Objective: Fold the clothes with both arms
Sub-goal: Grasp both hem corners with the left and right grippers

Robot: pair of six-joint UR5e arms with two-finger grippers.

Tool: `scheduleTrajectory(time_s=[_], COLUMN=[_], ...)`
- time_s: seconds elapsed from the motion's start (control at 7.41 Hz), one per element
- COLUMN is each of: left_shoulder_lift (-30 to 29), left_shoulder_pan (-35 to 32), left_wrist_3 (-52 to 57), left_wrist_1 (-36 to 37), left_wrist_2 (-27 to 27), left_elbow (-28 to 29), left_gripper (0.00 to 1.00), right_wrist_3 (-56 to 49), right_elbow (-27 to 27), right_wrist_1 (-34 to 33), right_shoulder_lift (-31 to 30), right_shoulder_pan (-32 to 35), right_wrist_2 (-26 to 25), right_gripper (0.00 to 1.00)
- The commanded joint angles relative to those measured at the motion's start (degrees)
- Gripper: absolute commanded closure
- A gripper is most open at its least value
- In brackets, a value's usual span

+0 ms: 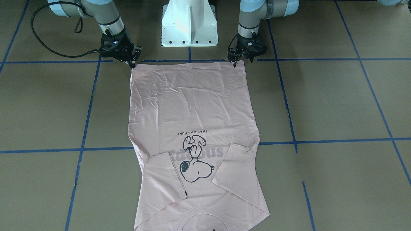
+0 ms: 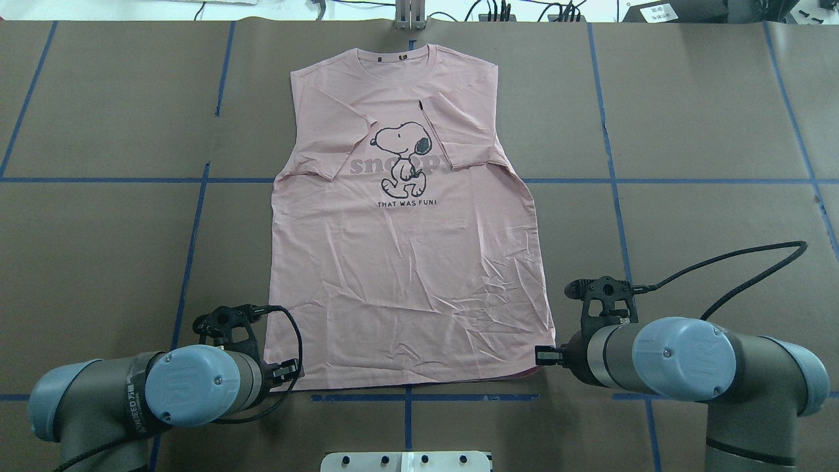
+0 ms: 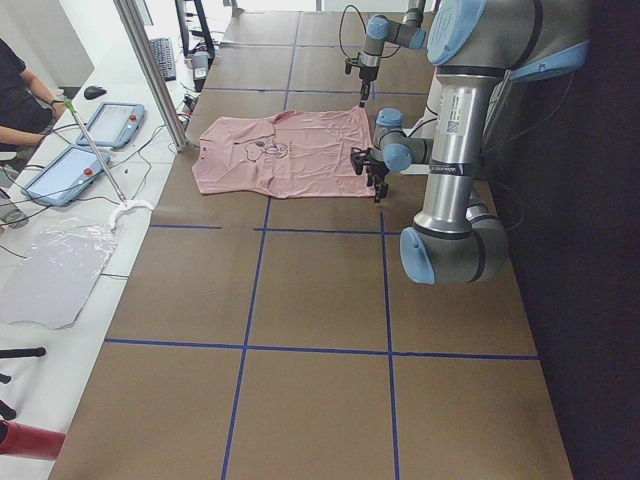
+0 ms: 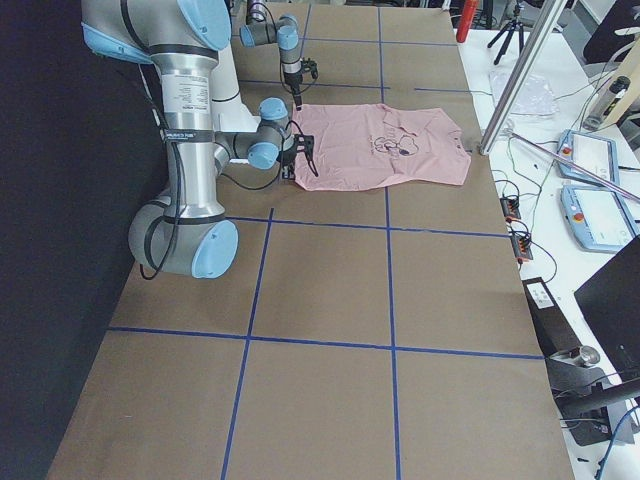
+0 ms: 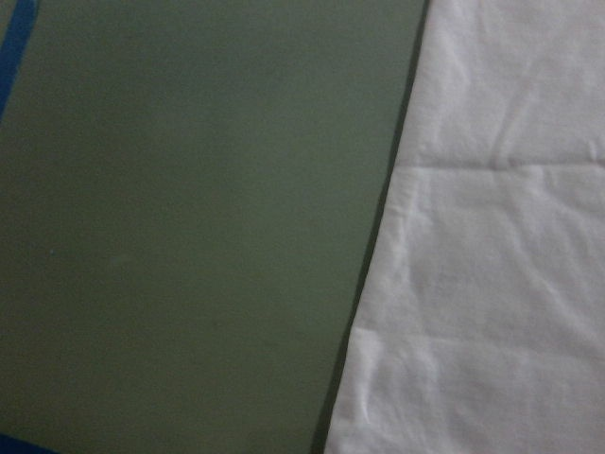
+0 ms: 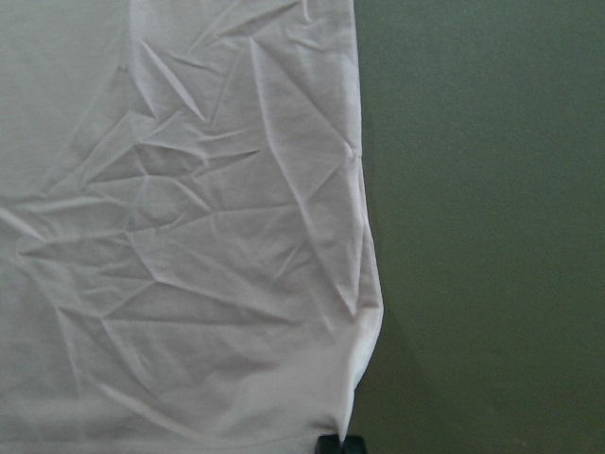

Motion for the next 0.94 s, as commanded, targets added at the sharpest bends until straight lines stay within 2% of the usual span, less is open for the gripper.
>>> scheduleTrajectory(time_s=[0.0,0.27,0.4,0.68,0.81], left_shoulder_lift=[-0.3,-0.4,-0.4,-0.6,-0.4], left_shoulder_pan=[0.1,0.1,0.1,0.1,-0.1], left_wrist_3=[0.1,0.5,0.3,0.1,0.8], left_wrist_1=[0.0,0.0,0.0,0.0,0.3], left_wrist_2=[0.0,-0.1,-0.1,-0.4,-1.1], left_elbow=[-0.3,-0.2,-0.6,-1.6,-4.4], left_gripper=[0.75,0.96,1.0,1.0,1.0], right_wrist_3=[0.0,0.0,0.0,0.0,0.0], right_elbow=[0.0,0.4,0.7,1.6,2.6], right_wrist_1=[0.1,0.0,0.0,0.0,-0.1], right_shoulder_lift=[-0.1,-0.1,-0.2,-0.7,-1.1], right_shoulder_pan=[0.1,0.2,0.3,2.3,3.1], right_wrist_2=[0.2,0.3,0.7,2.9,4.0], right_gripper=[1.0,1.0,1.0,1.0,1.0])
